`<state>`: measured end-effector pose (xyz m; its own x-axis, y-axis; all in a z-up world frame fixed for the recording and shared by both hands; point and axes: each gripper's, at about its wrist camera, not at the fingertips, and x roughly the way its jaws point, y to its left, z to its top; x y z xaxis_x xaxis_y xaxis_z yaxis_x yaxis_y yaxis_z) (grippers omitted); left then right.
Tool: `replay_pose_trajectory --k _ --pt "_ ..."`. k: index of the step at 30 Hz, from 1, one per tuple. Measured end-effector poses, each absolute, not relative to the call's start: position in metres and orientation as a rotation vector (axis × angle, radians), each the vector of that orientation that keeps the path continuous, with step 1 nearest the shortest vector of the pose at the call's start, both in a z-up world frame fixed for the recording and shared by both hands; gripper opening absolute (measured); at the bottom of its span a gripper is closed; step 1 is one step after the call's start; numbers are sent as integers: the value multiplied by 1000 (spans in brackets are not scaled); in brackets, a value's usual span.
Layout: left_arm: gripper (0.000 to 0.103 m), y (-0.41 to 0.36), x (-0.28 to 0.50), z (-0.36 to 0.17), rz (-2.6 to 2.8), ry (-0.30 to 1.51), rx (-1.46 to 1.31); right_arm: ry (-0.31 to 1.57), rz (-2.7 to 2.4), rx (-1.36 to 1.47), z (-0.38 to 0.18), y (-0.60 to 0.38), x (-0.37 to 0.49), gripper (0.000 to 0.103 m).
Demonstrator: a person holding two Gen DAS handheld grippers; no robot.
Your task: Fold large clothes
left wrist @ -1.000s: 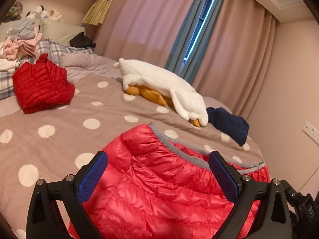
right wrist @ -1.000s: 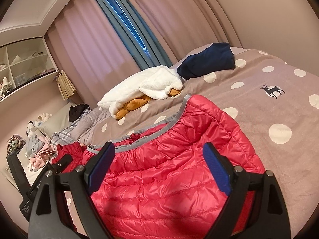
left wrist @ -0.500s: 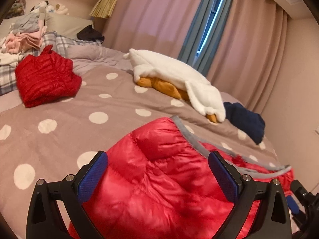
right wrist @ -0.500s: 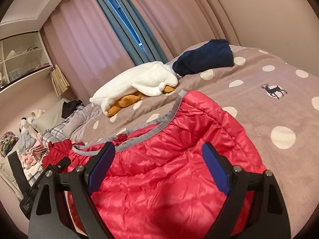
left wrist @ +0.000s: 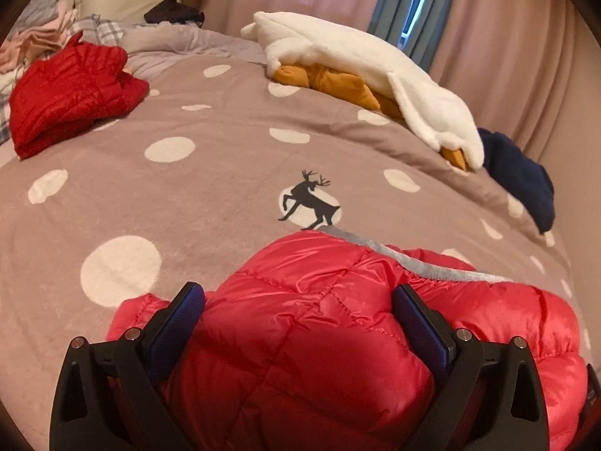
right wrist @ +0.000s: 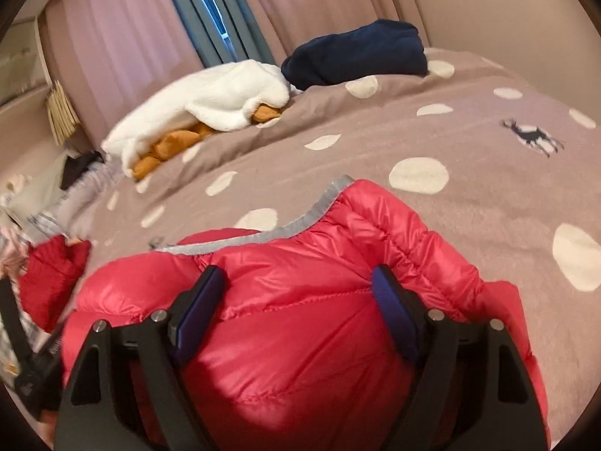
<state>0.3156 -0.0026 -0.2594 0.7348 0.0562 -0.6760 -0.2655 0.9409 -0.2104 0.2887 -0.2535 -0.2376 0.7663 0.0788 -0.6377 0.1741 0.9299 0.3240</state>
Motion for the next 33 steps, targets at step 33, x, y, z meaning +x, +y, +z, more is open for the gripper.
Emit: replay_pose_trajectory --k 33 --pt "100 18 285 -240 115 761 -328 777 -103 310 -238 -248 291 82"
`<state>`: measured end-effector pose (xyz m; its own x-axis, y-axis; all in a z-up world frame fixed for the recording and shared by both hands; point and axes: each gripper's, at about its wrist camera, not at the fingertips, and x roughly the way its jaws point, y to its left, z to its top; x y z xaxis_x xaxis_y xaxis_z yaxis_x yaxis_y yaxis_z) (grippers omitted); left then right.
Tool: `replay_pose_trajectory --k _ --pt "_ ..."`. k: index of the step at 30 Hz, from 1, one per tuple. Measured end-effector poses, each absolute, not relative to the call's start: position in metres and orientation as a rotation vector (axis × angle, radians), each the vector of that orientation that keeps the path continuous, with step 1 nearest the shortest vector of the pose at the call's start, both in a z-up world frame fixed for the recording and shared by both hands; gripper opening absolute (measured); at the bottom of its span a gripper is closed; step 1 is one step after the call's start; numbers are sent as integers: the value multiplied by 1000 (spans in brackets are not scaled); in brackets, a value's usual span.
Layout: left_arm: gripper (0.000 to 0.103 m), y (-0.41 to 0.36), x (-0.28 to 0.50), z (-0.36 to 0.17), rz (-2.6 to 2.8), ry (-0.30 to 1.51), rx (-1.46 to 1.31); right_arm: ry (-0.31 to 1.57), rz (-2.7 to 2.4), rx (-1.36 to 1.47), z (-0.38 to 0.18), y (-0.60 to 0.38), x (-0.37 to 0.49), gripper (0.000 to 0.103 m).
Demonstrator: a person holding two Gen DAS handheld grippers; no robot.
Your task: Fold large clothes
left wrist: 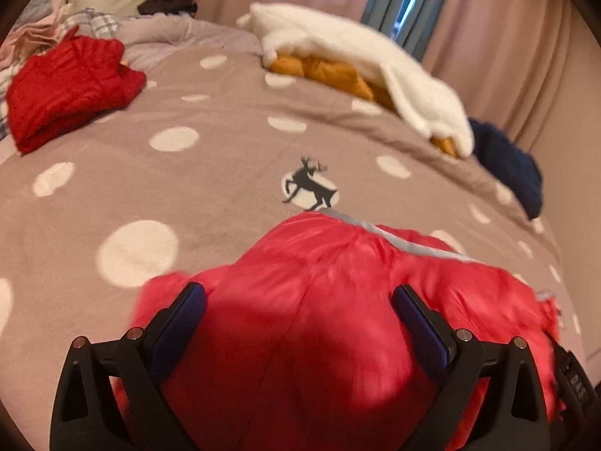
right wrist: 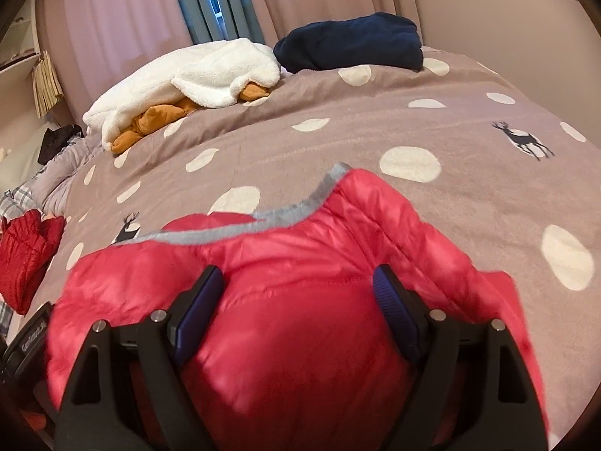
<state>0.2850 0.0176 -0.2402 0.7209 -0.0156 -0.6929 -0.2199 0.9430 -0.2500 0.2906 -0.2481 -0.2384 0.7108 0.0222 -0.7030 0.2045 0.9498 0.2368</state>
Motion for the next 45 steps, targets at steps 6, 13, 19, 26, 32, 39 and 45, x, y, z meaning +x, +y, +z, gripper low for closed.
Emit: replay_pose_trajectory --k 6,13,19,26,32,39,45 --pt "100 70 218 -221 121 721 -515 689 -18 363 -204 -243 242 74" --pt "100 124 165 -247 173 762 -761 622 102 313 -177 -215 205 28" --pt "84 124 152 -276 106 807 -927 588 161 282 -171 -191 187 12" --pt "77 108 161 -277 61 805 -955 617 198 297 -178 -179 189 12" --pt "76 88 177 -281 15 838 -932 642 205 276 -184 -174 193 12" --pt "65 80 188 -283 64 819 -883 702 191 273 -204 -175 202 8" --pt "65 77 194 -284 85 811 -865 789 166 257 -237 -180 209 3"
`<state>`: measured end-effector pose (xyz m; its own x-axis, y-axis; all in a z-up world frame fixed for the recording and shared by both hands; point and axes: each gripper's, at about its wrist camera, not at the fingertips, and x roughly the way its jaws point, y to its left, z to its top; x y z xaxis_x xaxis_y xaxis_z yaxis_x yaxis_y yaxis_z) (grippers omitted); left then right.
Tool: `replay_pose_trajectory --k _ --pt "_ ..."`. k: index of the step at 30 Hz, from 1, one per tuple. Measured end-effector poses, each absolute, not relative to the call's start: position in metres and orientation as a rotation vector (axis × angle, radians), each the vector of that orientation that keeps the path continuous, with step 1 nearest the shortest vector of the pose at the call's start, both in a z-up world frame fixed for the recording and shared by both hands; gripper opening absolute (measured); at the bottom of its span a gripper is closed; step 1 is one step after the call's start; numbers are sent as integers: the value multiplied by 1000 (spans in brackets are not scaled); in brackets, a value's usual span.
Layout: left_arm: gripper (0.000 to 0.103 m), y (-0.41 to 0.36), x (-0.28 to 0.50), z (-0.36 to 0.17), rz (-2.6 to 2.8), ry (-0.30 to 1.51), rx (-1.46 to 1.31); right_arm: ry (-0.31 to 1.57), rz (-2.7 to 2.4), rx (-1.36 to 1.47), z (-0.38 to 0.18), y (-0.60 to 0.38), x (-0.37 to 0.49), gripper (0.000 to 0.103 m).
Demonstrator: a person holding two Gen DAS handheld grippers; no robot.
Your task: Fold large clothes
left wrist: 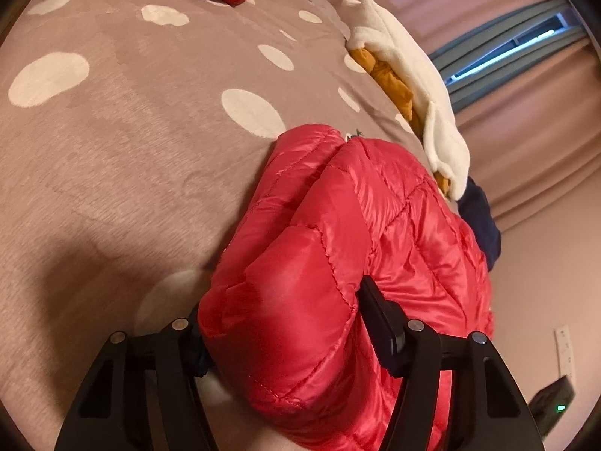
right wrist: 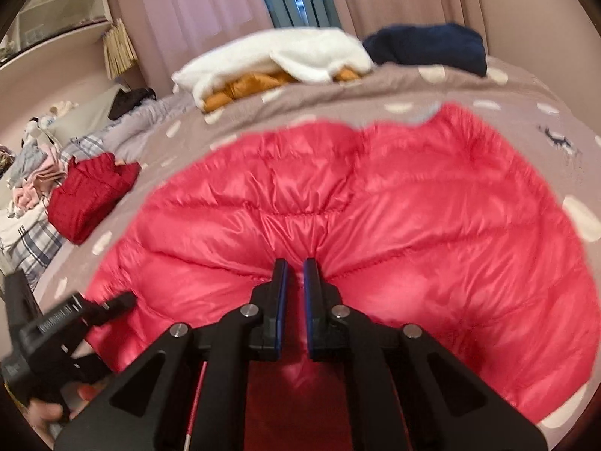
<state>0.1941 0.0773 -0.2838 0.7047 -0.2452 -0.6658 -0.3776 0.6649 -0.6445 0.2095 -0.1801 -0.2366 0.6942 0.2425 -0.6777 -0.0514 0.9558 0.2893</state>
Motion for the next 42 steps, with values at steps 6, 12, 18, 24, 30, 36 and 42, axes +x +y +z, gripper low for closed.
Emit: replay_pose_trajectory --k 6,12,18,24,30,36,42 --pt "65 74 200 -285 82 792 -855 848 145 187 -263 -172 225 0" --pt "62 70 204 -279 60 776 -846 876 182 255 -272 -183 233 0" --pt "60 64 209 -262 19 744 -804 836 189 326 -252 -189 218 4" --pt "60 45 213 -232 -20 655 -687 760 144 345 -200 -209 182 53" --pt "59 30 221 -204 -73 582 -648 705 -5 387 -185 -257 159 61" --pt "60 9 223 -176 -142 508 -613 756 -146 406 -207 -301 146 34" --pt "60 -21 223 -152 -225 479 -533 793 -151 478 -231 -317 145 27"
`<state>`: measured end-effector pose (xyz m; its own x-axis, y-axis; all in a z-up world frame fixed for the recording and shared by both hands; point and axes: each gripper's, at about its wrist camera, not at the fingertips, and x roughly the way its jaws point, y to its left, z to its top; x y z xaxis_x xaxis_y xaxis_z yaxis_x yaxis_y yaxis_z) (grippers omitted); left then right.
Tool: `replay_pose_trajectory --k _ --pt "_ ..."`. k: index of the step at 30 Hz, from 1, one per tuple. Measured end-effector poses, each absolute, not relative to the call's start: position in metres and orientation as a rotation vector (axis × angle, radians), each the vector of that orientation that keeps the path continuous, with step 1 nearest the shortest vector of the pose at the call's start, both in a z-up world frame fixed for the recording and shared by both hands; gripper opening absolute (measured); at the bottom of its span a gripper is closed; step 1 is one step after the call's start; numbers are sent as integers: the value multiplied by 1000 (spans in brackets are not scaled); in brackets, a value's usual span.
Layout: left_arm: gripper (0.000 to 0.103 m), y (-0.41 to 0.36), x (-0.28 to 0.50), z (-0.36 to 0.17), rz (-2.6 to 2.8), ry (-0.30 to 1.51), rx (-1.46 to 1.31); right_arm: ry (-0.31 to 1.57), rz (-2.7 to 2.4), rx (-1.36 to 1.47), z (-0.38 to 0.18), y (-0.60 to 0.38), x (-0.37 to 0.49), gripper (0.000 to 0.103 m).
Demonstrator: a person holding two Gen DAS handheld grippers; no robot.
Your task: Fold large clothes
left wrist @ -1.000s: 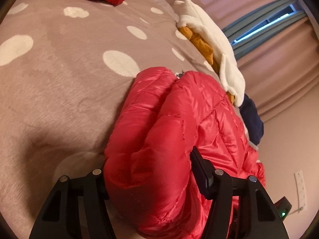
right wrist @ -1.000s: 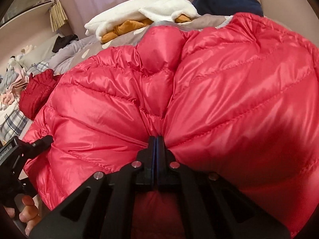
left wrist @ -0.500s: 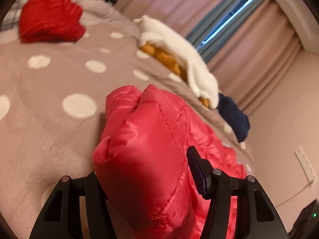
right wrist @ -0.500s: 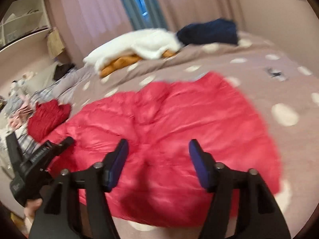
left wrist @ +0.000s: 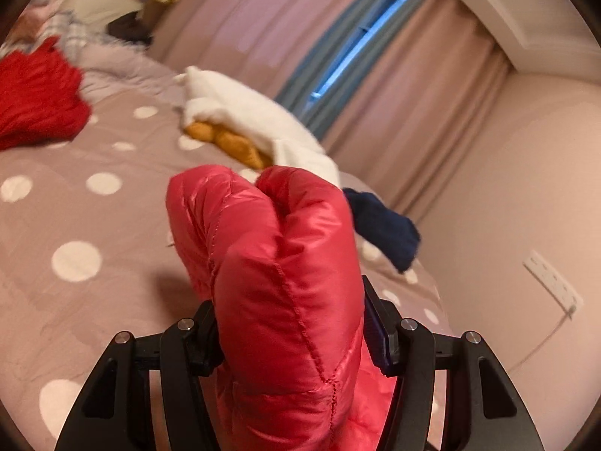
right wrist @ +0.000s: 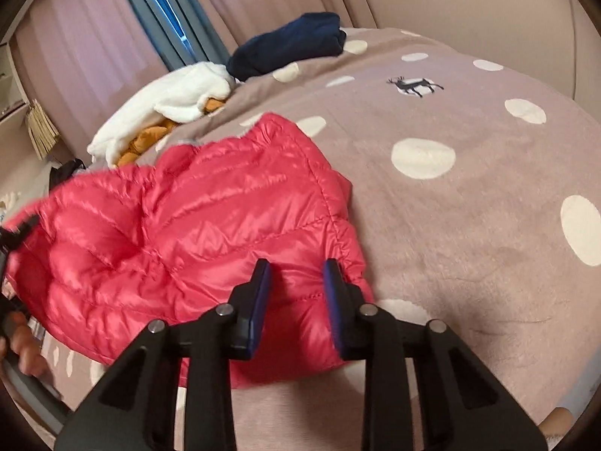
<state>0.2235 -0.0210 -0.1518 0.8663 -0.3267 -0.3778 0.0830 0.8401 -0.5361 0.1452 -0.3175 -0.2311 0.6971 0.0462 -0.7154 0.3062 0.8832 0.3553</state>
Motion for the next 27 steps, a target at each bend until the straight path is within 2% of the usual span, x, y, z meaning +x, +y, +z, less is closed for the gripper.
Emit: replay_pose_trajectory --k 6,12,14,19,27 --pt "60 -47 218 -137 -357 467 -519 805 -138 541 -246 -325 146 27" --pt "63 -95 218 -142 -516 546 -452 802 -142 558 -250 -324 145 27" --pt "65 -111 224 -151 -562 593 -439 796 -144 566 -251 -325 144 27" --pt "65 -134 252 -194 -751 803 -607 783 -144 614 -250 -331 136 27" --pt "65 -171 252 -220 -703 840 -413 785 -157 630 -253 -336 130 24"
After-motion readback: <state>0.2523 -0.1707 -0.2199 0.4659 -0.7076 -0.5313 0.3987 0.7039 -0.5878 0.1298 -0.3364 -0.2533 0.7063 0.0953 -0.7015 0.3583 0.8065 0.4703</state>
